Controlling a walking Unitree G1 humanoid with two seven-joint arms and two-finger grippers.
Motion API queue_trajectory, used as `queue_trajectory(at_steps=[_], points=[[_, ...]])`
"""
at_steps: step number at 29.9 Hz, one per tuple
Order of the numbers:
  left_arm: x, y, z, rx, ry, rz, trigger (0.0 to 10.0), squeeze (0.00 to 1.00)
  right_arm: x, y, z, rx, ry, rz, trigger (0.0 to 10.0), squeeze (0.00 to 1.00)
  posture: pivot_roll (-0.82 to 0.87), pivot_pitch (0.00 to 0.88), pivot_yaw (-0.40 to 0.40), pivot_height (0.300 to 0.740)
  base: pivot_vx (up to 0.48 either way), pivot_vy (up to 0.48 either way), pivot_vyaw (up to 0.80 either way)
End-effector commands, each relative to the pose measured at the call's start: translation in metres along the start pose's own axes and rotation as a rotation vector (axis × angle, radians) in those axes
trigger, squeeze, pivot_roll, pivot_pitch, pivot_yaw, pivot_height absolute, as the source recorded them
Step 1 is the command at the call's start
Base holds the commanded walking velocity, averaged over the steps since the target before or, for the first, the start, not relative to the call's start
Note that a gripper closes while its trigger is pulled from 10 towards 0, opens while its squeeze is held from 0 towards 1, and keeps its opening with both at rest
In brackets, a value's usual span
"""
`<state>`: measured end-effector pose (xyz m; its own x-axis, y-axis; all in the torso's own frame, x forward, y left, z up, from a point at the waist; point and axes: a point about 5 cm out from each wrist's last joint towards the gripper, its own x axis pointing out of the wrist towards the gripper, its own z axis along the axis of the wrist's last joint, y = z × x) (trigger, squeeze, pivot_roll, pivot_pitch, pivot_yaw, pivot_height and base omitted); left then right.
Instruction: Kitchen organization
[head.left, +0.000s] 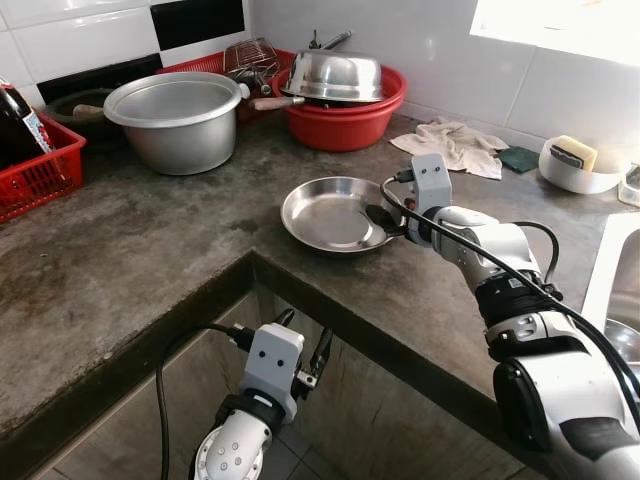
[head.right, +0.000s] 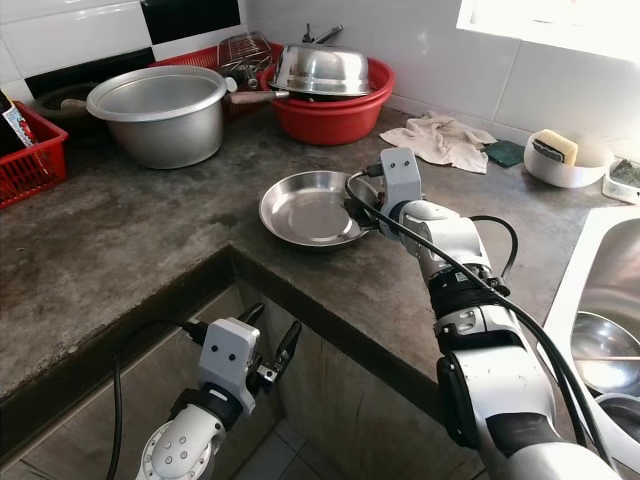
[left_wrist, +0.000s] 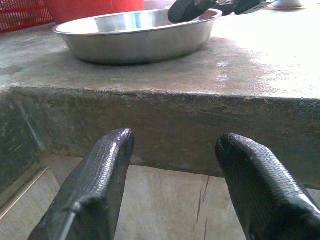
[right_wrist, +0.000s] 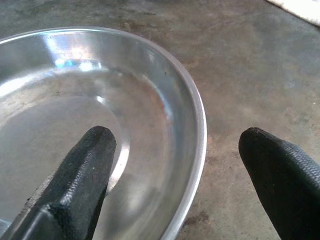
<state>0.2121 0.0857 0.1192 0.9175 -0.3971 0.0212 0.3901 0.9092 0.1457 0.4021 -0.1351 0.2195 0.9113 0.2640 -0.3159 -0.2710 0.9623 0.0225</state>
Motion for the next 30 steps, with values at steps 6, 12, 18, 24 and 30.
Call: queue_trajectory(at_steps=[6,12,18,24,30], points=[[0.0,-0.002,0.0,-0.014,0.002,-0.006,10.0,0.0,0.001,0.004,0.009,0.068,0.041,0.018,10.0,0.0,0.03,0.07,-0.061,0.74,0.0,0.0,0.0],[0.0,-0.002,0.0,-0.013,0.004,-0.008,10.0,0.0,0.001,0.008,0.009,0.056,0.1,0.027,10.0,0.0,0.03,0.065,-0.064,0.74,0.0,0.0,0.0],[0.001,-0.003,0.0,-0.012,0.001,-0.008,10.0,0.0,0.002,0.009,0.001,0.026,0.205,0.023,10.0,0.0,0.03,0.058,-0.068,0.74,0.0,0.0,0.0],[0.0,-0.004,0.0,-0.014,0.002,-0.009,10.0,0.0,0.002,0.006,-0.002,0.055,0.231,0.01,0.0,0.0,0.03,0.054,-0.068,0.74,0.0,0.0,0.0],[0.001,-0.005,-0.001,-0.014,0.003,-0.01,10.0,0.0,0.003,0.005,-0.002,0.079,0.239,-0.002,0.0,0.0,0.03,0.051,-0.068,0.74,0.0,0.0,0.0]])
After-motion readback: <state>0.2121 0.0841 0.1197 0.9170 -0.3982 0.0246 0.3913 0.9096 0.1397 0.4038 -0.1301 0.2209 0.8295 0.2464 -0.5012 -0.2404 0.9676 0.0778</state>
